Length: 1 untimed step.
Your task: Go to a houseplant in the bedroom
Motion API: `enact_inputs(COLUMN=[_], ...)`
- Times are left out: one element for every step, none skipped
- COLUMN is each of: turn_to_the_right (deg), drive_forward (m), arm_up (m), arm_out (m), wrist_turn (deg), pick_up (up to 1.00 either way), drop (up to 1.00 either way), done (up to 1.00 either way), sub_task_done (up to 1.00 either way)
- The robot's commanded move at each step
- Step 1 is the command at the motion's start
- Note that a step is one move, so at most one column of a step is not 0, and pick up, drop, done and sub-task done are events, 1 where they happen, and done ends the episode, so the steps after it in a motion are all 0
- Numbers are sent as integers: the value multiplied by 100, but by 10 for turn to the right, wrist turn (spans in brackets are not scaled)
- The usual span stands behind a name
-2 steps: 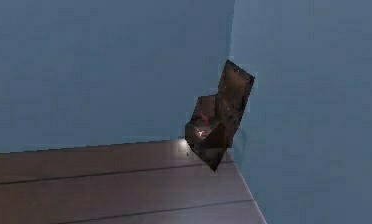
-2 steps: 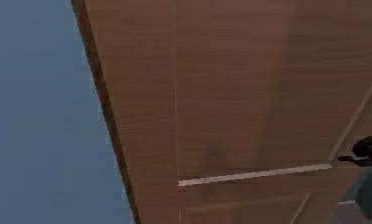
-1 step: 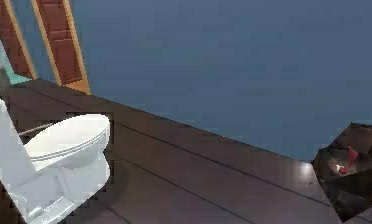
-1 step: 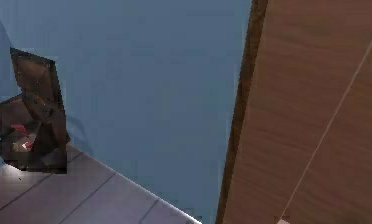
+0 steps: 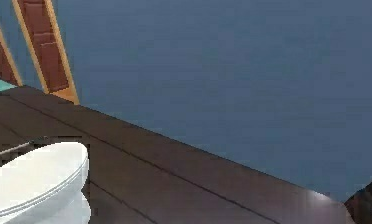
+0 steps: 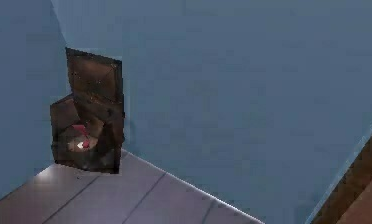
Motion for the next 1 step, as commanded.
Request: enact_inputs(turn_to_the_right=[-120], drive_forward=[0], arm_up=[0], arm_out=[0], wrist_turn=[0], pick_up=[0], drop=[0], done=[0], sub_task_done=[0])
